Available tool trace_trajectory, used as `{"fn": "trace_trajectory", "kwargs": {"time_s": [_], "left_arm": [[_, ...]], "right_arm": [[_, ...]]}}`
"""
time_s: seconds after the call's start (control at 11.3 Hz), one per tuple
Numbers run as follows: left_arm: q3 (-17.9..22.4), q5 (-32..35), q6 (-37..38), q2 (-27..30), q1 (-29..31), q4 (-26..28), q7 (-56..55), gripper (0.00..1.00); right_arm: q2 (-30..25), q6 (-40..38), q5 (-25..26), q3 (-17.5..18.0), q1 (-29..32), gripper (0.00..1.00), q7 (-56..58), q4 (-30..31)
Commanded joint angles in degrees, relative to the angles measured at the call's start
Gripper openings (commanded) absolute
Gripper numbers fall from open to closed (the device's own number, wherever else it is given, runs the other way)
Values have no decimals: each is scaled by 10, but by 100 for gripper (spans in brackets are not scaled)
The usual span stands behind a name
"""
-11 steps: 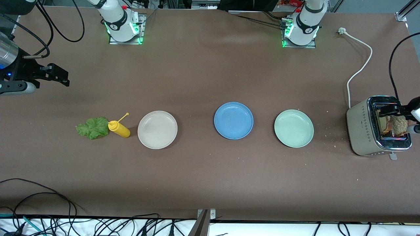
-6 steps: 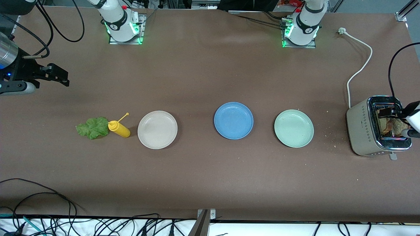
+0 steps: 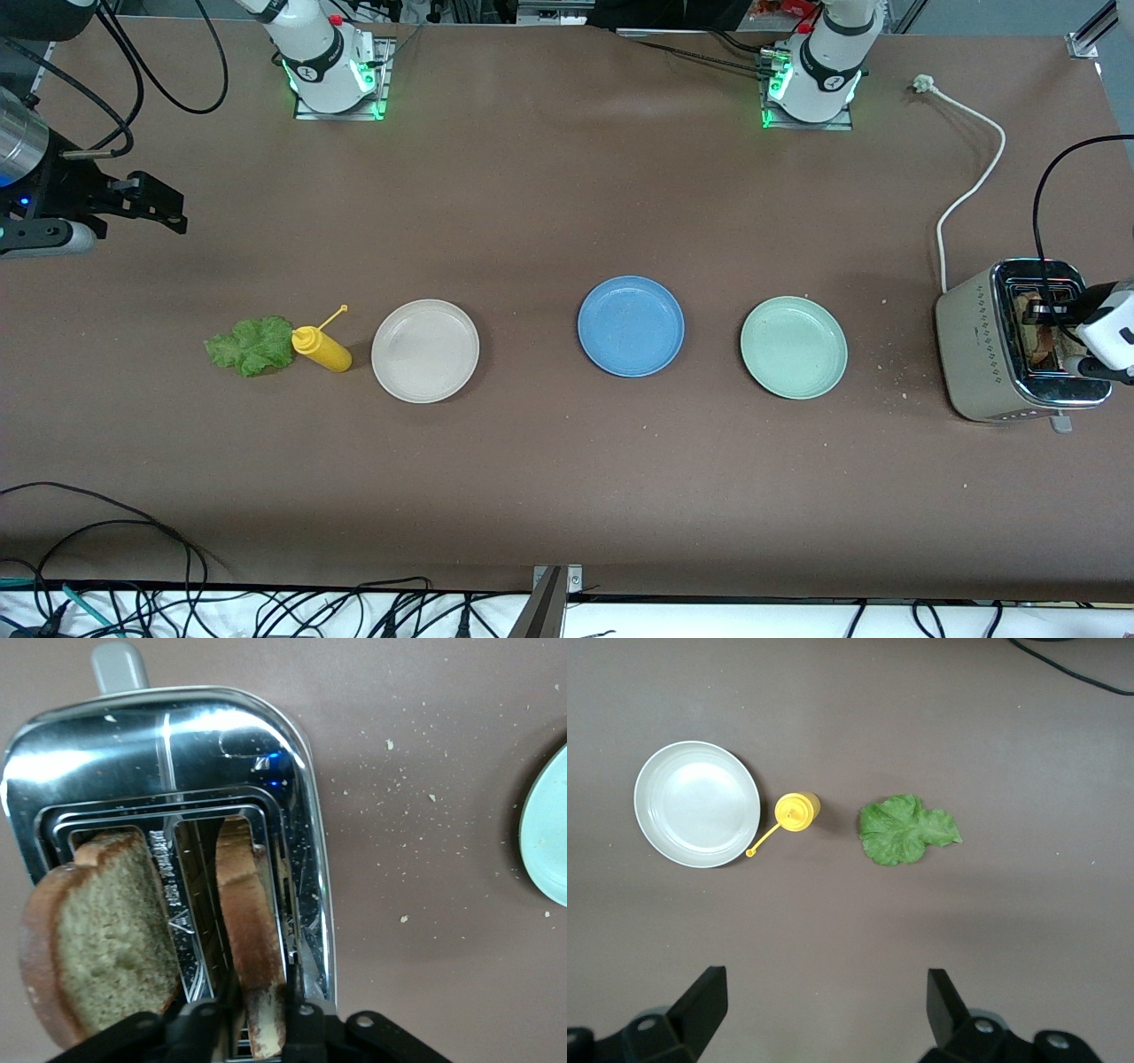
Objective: Make sandwich in blue plate with both arms
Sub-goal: 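Reach the left gripper into the toaster and grasp a bread slice, then lift the bread slice with the left gripper onto the blue plate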
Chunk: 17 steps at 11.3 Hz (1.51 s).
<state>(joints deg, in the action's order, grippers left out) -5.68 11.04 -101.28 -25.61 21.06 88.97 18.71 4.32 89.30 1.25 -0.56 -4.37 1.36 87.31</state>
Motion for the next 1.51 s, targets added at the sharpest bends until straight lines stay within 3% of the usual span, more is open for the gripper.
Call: {"fn": "trace_trajectory", "kwargs": {"time_s": [0.0, 0.36, 0.8, 0.98, 1.24, 1.42], "left_arm": [[-3, 15, 6, 4, 4, -7, 19, 4], [-7, 42, 23, 25, 1, -29, 55, 0], [-43, 36, 204, 36, -43, -142, 69, 0], [-80, -4, 248, 37, -59, -159, 61, 0], [-142, -116, 261, 39, -69, -159, -8, 0], [-152, -215, 253, 7, -118, -158, -106, 0]], "right_arm": [[4, -9, 7, 0, 1, 100, 5, -13], [4, -9, 7, 0, 1, 100, 5, -13], [4, -10, 7, 1, 1, 100, 5, -13], [4, -10, 7, 1, 1, 100, 5, -13], [4, -10, 7, 1, 1, 100, 4, -13], [4, -10, 7, 1, 1, 100, 4, -13]]}}
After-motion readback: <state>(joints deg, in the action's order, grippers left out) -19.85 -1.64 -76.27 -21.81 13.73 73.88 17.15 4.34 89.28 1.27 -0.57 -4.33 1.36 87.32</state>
